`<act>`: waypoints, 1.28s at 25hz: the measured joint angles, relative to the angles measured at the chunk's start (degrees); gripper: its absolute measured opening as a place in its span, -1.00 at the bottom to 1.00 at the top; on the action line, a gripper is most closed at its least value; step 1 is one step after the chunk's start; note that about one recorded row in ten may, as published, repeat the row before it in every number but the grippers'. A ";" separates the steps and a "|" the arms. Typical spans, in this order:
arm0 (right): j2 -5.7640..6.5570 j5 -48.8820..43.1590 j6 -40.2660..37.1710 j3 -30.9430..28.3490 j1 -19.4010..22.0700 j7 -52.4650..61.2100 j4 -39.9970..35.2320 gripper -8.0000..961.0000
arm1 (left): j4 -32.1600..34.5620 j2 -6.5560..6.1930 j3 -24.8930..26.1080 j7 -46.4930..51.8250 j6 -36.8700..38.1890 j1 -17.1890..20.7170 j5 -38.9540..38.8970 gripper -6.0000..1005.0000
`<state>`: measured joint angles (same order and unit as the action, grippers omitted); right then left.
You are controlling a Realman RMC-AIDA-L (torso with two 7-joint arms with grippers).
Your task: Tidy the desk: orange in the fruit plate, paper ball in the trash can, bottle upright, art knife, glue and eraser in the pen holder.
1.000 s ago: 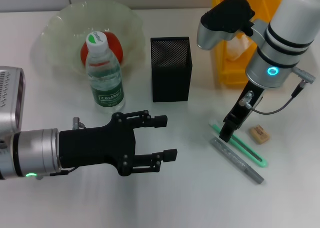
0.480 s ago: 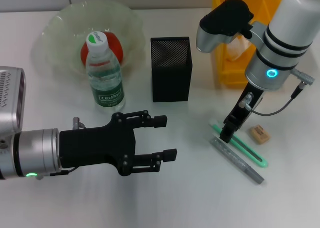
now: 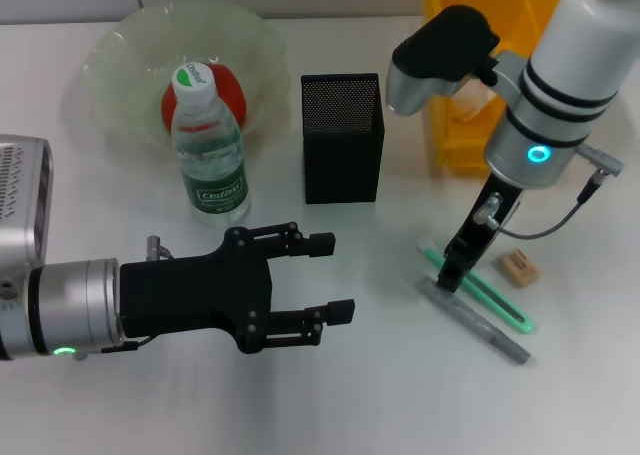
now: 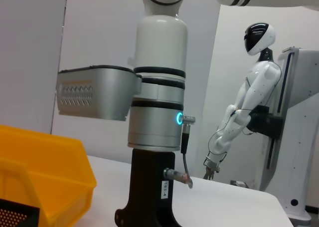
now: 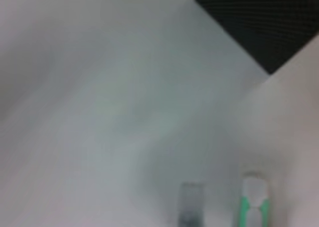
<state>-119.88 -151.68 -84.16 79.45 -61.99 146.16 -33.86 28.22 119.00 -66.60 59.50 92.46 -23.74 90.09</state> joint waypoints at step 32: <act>0.00 0.14 0.68 1.58 0.03 0.52 0.56 -0.41 | -0.01 0.00 0.21 -0.09 -0.10 0.09 0.00 0.45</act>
<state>-119.88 -151.54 -83.47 81.04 -61.96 146.68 -33.29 28.21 119.00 -66.38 59.41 92.36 -23.64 90.09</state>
